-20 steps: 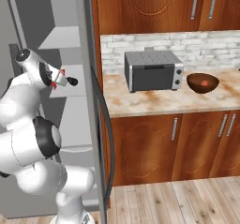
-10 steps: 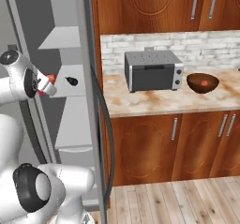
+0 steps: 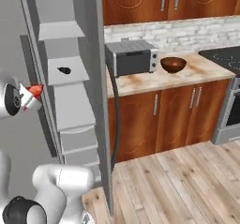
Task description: Take the sweet potato, fish, and eggplant from the freezer and place them in the bowl on the counter.
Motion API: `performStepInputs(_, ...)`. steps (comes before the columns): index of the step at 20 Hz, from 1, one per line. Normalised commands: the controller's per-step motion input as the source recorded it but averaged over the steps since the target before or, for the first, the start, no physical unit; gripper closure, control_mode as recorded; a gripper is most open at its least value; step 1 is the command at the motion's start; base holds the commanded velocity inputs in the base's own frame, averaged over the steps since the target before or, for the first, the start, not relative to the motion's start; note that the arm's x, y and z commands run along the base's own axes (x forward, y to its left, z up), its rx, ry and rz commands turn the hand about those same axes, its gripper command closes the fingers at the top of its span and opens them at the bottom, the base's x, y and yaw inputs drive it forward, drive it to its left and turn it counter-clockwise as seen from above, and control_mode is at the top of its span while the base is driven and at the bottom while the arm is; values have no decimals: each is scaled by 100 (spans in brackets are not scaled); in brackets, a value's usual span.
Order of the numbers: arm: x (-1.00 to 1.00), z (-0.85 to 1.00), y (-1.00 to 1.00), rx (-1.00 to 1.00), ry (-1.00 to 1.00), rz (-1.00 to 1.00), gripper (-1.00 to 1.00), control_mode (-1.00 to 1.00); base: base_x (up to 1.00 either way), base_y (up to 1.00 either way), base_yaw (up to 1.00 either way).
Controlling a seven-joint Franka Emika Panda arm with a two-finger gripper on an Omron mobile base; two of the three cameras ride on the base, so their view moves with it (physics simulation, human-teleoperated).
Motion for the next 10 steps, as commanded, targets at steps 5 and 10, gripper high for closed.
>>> performStepInputs(5, 0, 0, 0, 0, 0, 0, 100, 100, -58, 9, -92)
performStepInputs(10, 0, 0, 0, 0, 0, 0, 100, 100, -34, 1, -98)
